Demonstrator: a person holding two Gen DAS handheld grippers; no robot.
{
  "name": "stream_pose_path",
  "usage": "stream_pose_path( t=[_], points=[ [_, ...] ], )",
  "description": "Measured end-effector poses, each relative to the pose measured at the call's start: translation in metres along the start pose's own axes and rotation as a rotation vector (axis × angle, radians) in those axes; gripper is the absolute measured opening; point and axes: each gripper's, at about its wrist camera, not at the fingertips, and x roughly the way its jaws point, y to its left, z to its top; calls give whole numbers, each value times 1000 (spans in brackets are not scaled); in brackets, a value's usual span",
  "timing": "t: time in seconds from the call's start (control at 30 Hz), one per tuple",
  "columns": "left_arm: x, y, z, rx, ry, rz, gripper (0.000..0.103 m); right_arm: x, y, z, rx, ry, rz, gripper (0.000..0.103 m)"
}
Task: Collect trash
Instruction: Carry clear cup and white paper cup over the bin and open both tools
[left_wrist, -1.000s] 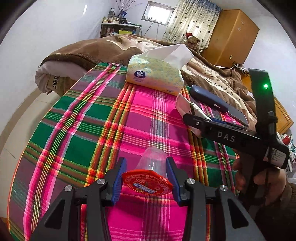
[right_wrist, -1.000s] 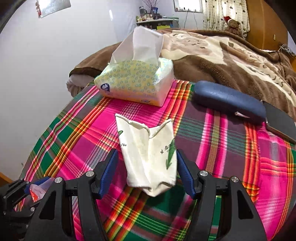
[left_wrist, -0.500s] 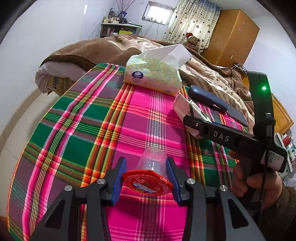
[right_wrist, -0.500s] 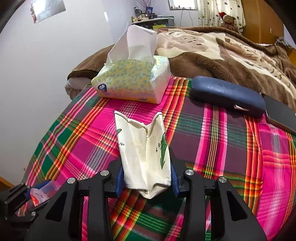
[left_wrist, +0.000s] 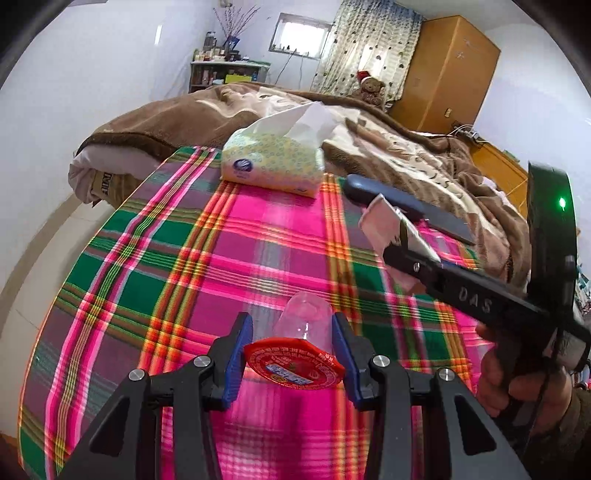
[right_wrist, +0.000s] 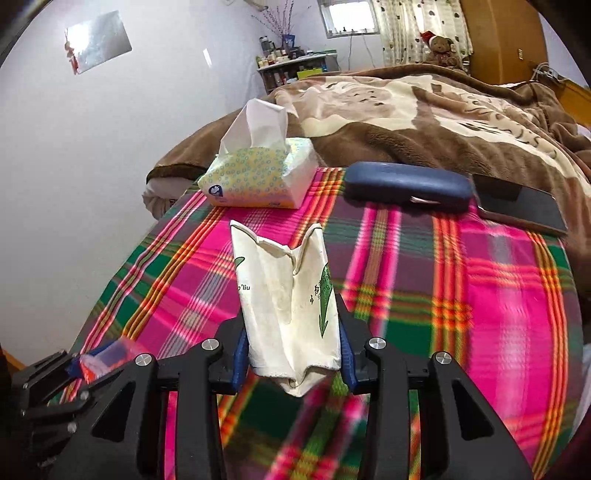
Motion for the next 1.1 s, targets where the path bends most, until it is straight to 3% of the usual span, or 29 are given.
stream_pose_path(
  t=[0.33,0.43,1.1],
  points=[
    [-26,-48,-13,67,-28,-18,44,-56,-22,-23,29,-80,-18,40],
    [-33,-69,-19,119,-46,16,44,-71,-31,-31,36,-97,-38,40],
    [-39,-199,-43,278,-44,-122,44,-153,-118,-75,169,-210,-188,40]
  ],
)
